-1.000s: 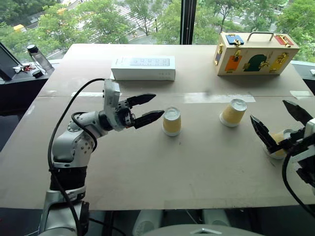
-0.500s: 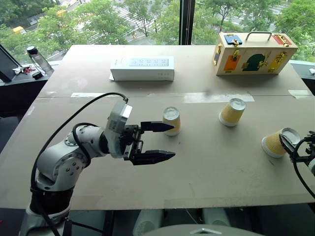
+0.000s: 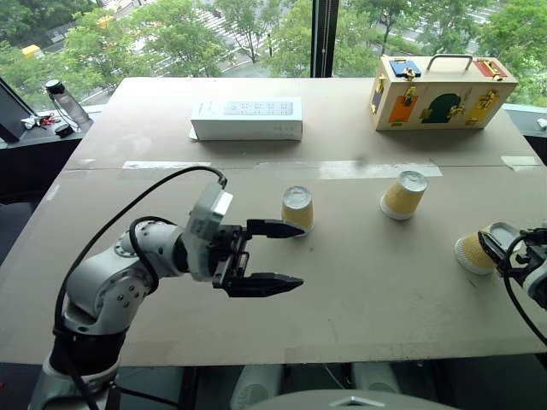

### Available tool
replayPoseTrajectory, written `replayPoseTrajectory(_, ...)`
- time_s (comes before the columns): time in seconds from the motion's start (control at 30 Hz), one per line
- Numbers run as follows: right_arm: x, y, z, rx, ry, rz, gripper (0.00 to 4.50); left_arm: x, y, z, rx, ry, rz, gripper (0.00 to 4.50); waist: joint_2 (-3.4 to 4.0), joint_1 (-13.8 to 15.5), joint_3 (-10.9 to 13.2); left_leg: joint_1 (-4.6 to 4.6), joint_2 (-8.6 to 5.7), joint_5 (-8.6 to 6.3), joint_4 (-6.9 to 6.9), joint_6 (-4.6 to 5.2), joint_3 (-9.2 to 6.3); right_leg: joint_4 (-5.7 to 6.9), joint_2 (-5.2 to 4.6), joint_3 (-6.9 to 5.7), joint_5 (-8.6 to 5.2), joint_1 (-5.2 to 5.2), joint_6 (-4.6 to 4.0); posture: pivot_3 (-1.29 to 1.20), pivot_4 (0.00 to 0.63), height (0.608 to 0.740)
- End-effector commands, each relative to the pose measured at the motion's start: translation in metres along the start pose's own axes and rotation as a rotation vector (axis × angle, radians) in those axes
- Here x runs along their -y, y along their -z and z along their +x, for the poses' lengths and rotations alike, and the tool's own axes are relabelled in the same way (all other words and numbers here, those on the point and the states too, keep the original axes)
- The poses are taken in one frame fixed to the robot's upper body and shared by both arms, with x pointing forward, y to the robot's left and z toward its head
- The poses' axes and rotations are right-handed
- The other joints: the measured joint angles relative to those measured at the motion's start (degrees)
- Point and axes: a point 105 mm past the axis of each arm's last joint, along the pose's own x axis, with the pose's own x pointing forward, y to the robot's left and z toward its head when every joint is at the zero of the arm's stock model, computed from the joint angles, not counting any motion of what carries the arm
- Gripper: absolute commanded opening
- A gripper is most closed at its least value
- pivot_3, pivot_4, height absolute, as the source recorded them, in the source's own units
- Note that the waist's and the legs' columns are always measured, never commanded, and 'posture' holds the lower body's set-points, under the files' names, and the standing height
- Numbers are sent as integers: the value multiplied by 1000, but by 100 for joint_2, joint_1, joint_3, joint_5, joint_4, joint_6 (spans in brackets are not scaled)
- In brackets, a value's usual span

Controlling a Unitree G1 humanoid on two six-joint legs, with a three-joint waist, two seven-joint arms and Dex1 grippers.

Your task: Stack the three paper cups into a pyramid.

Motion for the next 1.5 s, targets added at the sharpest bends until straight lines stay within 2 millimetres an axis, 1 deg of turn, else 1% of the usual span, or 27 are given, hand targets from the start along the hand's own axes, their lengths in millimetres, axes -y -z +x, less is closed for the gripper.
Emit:
replayPoseTrajectory(0.03, -4, -7, -2, 30, -19, -45, 2251, 5, -2, -1, -8, 4, 37, 4500, 0, -2, 0, 0, 0, 0, 0, 0, 1, 0, 0, 1, 0, 0, 0, 0, 150, 740)
replayPoseTrajectory(0.07, -5, -7, -3, 31, -23, -55, 2216, 5, -2, -2, -8, 0, 36, 4500, 0, -2, 0, 0, 0, 0, 0, 0, 1, 0, 0, 1, 0, 0, 0, 0, 150, 740)
replayPoseTrajectory(0.17, -27, -20, -5, 104, -147, -52, 2216, 1, 0, -5, 17, -57, 38, 4500, 2, -6, 1, 0, 2, 0, 0, 0, 0, 0, 0, 1, 0, 0, 0, 0, 150, 740)
replayPoseTrajectory(0.2, -46, -28, -9, 138, -252, -44, 2216, -4, 1, -8, 39, -105, 47, 4500, 4, -9, 2, 0, 4, 0, 0, 0, 1, 0, 0, 1, 0, 0, 0, 0, 150, 740)
replayPoseTrajectory(0.23, -69, -33, -13, 152, -375, -66, 2216, -9, 6, -14, 50, -169, 58, 4500, 9, -17, 3, 1, 6, 0, 0, 0, 0, 0, 0, 1, 0, -1, 0, 0, 150, 740)
replayPoseTrajectory(0.3, -108, -35, -21, 145, -578, -124, 2216, -10, 14, -25, 60, -235, 72, 4500, 13, -49, 3, 8, 14, 0, -3, 0, 1, 0, 1, 9, 0, -1, 0, 0, 150, 740)
replayPoseTrajectory(0.33, -120, -35, -23, 137, -640, -145, 2216, -11, 19, -31, 56, -267, 61, 4500, 13, -58, 3, 13, 18, -1, -7, 0, 1, 0, 5, 14, -1, 0, -1, 0, 150, 740)
replayPoseTrajectory(0.4, -141, -39, -15, 143, -716, -162, 2216, -10, 23, -42, 63, -315, 39, 4500, 4, -48, 5, 13, 26, -1, -7, 0, 2, -2, 12, 14, -8, -3, -14, 0, 150, 740)
replayPoseTrajectory(0.47, -154, -45, 1, 153, -727, -188, 2216, -10, 25, -51, 83, -368, 12, 4500, 1, -21, 4, 10, 25, -1, -4, 0, 3, -4, 13, 10, -7, -3, -16, 0, 150, 740)
replayPoseTrajectory(0.6, -177, -55, 27, 179, -757, -242, 2216, -2, 30, -61, 65, -402, 4, 4500, -1, 14, 5, 1, 19, -1, 0, -1, -2, -5, 12, 5, -6, -4, -21, 0, 150, 740)
replayPoseTrajectory(0.7, -190, -58, 42, 181, -777, -300, 2216, 2, 30, -66, 59, -425, 9, 4500, 0, 24, 6, -13, 14, 0, -4, -2, -9, -8, 11, 2, -2, -13, -16, 0, 150, 740)
replayPoseTrajectory(0.87, -201, -62, 52, 187, -818, -346, 2216, 8, 26, -68, 53, -460, 22, 4500, 4, -13, 9, -15, 12, -1, -8, -4, -16, -10, 10, 7, 6, -19, -1, 0, 150, 740)
replayPoseTrajectory(1.0, -212, -64, 52, 192, -872, -369, 2216, 10, 23, -68, 48, -480, 39, 4500, 5, -19, 10, -14, 13, -1, -8, -4, -18, -9, 11, 9, 6, -21, -2, 0, 150, 740)
replayPoseTrajectory(1.17, -226, -61, 52, 194, -923, -408, 2216, 14, 23, -72, 47, -491, 51, 4500, 6, -24, 11, -11, 13, -1, -8, -4, -15, -8, 18, 7, 9, -21, -11, 0, 150, 740)
replayPoseTrajectory(1.37, -234, -55, 56, 183, -935, -436, 2216, 20, 29, -74, 44, -507, 43, 4500, 6, -24, 11, -11, 13, -1, -8, -5, -15, -9, 18, 9, 9, -22, -11, 0, 150, 740)
replayPoseTrajectory(1.5, -239, -50, 56, 149, -972, -431, 2216, 21, 29, -76, 44, -515, 46, 4500, 6, -25, 10, -10, 13, -1, -8, -5, -15, -8, 18, 8, 7, -22, -17, 0, 150, 740)
